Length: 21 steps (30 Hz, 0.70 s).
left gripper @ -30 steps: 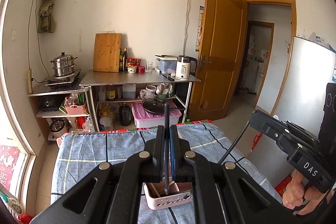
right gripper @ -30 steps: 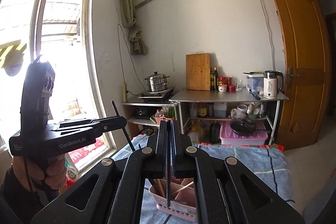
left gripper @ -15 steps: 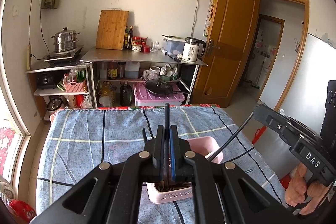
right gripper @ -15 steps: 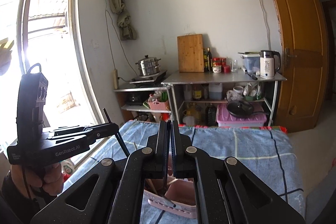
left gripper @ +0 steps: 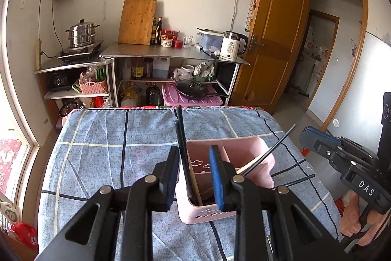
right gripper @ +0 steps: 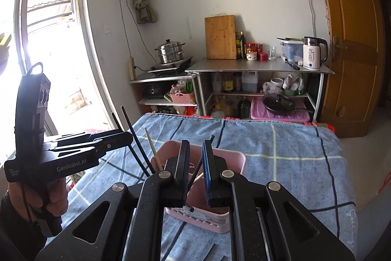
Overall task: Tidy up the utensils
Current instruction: 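Withdraw both grippers from the basket back to the chopstick row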
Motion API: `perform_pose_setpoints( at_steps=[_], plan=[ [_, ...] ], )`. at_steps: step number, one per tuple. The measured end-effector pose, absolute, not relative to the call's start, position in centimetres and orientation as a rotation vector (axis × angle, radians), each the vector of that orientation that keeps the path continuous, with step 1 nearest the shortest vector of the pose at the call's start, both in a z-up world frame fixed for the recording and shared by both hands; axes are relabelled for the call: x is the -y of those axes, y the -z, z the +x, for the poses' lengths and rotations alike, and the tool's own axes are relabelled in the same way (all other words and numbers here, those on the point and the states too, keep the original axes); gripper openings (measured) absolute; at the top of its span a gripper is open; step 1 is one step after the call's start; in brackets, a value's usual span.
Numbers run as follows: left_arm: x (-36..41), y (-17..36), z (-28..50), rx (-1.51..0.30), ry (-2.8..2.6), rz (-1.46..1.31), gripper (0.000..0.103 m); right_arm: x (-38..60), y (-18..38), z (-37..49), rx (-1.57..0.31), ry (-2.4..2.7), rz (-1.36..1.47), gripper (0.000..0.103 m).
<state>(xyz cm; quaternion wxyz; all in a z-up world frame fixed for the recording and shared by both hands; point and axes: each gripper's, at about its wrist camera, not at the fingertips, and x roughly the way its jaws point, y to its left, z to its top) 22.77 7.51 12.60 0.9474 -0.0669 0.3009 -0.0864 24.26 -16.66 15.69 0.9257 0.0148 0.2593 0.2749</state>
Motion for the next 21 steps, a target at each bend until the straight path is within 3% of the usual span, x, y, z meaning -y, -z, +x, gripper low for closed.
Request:
perform_pose_setpoints(
  at_steps=[12,21],
  plan=[
    [-7.8,-14.3,16.3,-0.500,0.163,-0.150,0.028,21.0,-16.5,19.4,-0.474,-0.520,0.076,0.012],
    [-4.8,-11.2,12.5,-0.527,0.245,-0.137,0.028,23.8,-13.1,16.6,-0.538,-0.509,0.105,0.012]
  ],
)
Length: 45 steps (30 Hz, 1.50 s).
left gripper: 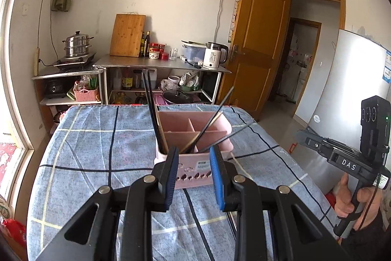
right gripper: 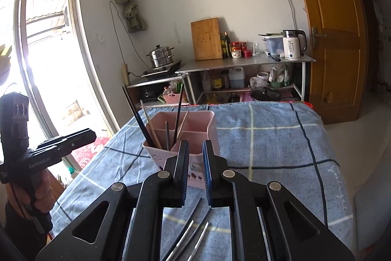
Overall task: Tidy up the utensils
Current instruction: 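Withdraw both grippers from the basket back to the chopstick row, then grasp a metal chopstick with the left gripper while the right gripper grasps another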
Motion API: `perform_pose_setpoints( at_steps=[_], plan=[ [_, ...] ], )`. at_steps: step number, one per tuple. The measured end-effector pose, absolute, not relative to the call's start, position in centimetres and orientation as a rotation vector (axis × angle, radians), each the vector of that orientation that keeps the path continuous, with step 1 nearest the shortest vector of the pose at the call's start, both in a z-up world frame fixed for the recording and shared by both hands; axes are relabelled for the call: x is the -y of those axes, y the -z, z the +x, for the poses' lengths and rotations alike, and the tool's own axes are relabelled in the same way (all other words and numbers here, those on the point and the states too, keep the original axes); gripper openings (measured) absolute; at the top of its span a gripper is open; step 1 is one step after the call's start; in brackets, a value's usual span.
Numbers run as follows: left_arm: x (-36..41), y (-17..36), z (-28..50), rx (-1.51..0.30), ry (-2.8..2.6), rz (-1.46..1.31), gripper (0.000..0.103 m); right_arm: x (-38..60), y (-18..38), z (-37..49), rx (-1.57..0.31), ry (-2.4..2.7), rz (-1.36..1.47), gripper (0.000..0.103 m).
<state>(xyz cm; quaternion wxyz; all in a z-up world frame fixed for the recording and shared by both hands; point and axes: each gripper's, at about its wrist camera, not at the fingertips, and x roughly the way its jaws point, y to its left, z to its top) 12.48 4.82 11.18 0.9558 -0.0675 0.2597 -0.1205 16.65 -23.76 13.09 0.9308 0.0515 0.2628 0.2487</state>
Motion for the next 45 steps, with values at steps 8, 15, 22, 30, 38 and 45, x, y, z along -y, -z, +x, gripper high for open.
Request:
perform_pose_setpoints(
  at_steps=[8,15,22,30,38,45],
  plan=[
    [-2.7,-6.7,11.2,-0.614,0.285,-0.152,0.028,25.5,-9.4,15.0,-0.619,-0.483,0.139,0.012],
    [-1.0,-3.9,12.0,-0.691,0.304,-0.150,0.028,26.0,-7.0,15.1,-0.674,-0.474,0.153,0.011],
    [0.3,-1.9,13.0,-0.751,0.321,-0.146,0.028,25.9,-5.4,15.2,-0.713,-0.471,0.149,0.011],
    [2.3,0.6,15.5,-0.837,0.339,-0.127,0.028,25.3,-3.5,15.9,-0.767,-0.473,0.148,0.011],
    [4.8,2.9,18.4,-0.917,0.361,-0.106,0.028,25.2,-2.7,16.4,-0.796,-0.470,0.147,0.011],
    [5.9,4.1,20.7,-0.962,0.349,-0.097,0.025,24.9,-2.5,16.6,-0.808,-0.469,0.146,0.011]
  ],
)
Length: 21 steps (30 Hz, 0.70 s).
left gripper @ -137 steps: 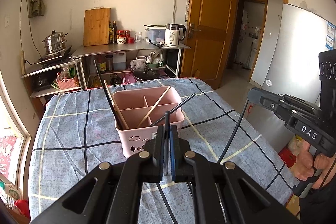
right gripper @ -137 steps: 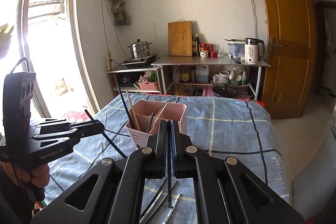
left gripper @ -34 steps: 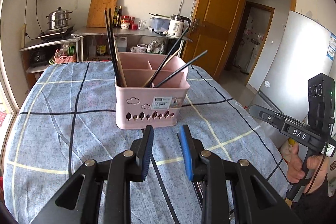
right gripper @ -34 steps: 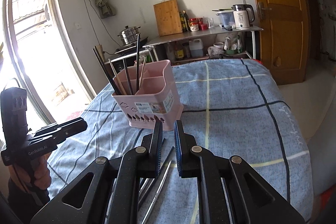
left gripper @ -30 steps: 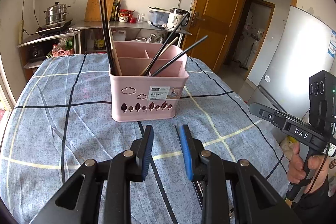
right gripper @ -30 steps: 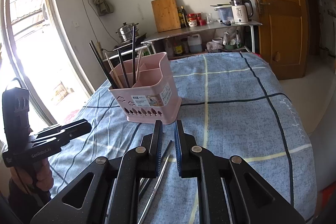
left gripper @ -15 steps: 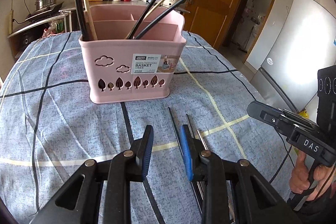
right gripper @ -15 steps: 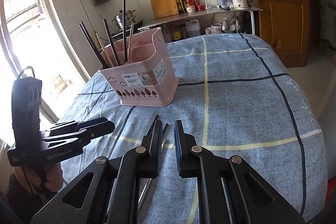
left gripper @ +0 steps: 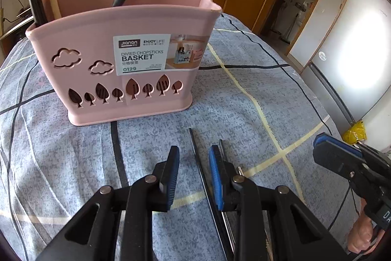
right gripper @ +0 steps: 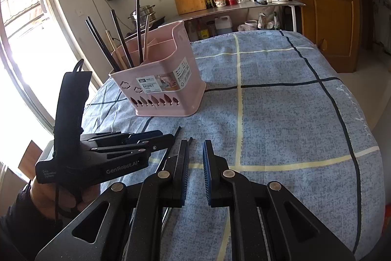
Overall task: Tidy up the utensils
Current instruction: 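Grasp a metal chopstick with the left gripper while the right gripper grasps another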
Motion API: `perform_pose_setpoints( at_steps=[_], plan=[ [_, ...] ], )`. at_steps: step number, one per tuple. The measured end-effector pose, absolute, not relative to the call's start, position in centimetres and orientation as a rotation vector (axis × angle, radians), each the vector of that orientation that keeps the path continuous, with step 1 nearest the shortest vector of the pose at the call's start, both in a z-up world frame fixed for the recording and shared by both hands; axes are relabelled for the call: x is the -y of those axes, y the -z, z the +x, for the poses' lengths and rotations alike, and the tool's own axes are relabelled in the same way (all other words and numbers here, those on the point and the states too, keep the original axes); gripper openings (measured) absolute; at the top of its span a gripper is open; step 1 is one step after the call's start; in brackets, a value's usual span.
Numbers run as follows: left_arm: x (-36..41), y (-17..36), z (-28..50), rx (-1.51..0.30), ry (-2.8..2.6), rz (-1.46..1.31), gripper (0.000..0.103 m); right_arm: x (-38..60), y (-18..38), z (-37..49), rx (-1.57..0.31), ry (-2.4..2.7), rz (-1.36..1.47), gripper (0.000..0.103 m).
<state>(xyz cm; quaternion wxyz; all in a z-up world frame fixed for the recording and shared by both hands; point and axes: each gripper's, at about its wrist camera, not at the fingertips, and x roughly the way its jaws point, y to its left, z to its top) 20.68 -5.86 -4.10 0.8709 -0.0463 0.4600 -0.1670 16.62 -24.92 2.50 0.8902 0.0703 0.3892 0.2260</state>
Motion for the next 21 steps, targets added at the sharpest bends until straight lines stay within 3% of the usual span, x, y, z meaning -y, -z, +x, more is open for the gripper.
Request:
perform_pose_setpoints(
  at_steps=[7,21],
  plan=[
    [6.5,4.4,21.7,-0.966,0.334,-0.050,0.007,24.4,-2.1,16.9,-0.824,-0.473,0.149,0.011],
    [0.2,4.1,19.3,-0.987,0.245,-0.033,0.007,21.7,-0.8,18.1,-0.894,-0.497,0.100,0.011]
  ],
)
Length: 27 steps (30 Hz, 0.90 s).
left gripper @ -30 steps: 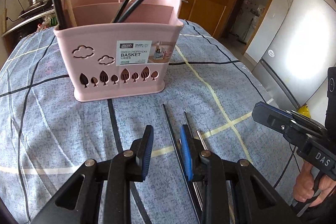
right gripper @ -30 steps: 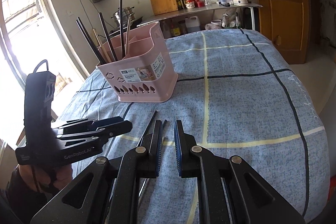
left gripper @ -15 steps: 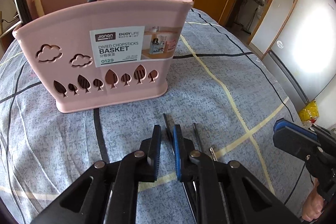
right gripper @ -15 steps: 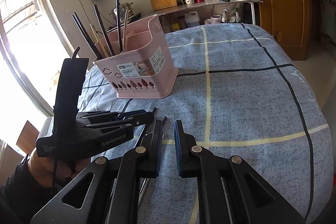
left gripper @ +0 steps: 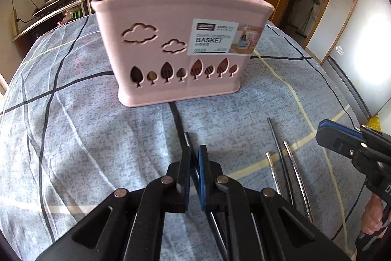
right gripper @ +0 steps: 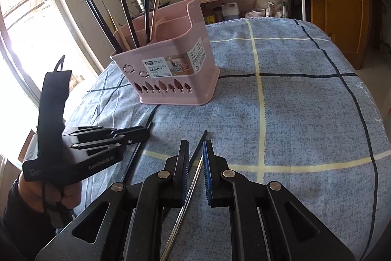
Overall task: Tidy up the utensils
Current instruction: 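Grasp a metal chopstick with the left gripper while the right gripper grasps another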
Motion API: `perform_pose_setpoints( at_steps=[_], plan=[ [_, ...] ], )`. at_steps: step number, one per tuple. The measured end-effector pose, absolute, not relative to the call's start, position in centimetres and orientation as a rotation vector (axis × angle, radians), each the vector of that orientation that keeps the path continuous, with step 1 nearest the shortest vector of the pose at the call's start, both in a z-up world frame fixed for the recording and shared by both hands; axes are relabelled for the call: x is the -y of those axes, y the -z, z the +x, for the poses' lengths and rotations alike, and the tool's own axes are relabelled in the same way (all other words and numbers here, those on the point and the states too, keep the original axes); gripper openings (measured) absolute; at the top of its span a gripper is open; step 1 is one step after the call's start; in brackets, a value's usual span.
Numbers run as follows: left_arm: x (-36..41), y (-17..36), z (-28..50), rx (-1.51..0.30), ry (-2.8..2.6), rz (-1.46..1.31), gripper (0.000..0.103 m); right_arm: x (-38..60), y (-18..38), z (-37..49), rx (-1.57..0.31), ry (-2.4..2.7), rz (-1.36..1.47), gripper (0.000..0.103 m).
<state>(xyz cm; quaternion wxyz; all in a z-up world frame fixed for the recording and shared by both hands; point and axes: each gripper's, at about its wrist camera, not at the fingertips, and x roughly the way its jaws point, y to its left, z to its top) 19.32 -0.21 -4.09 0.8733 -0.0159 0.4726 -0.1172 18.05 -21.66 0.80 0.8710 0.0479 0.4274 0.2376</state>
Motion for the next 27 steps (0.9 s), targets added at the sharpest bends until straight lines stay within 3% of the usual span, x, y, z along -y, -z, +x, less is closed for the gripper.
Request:
perform_pose_setpoints(
  at_steps=[12,27],
  plan=[
    [-2.1,4.3,18.5,-0.985,0.237,-0.076,0.007,19.3,2.3,20.9,-1.012,-0.445,0.012,0.011],
    [0.5,4.3,19.1,-0.975,0.203,-0.004,0.007,17.2,2.0,21.3,-1.013,-0.444,-0.064,0.006]
  ],
)
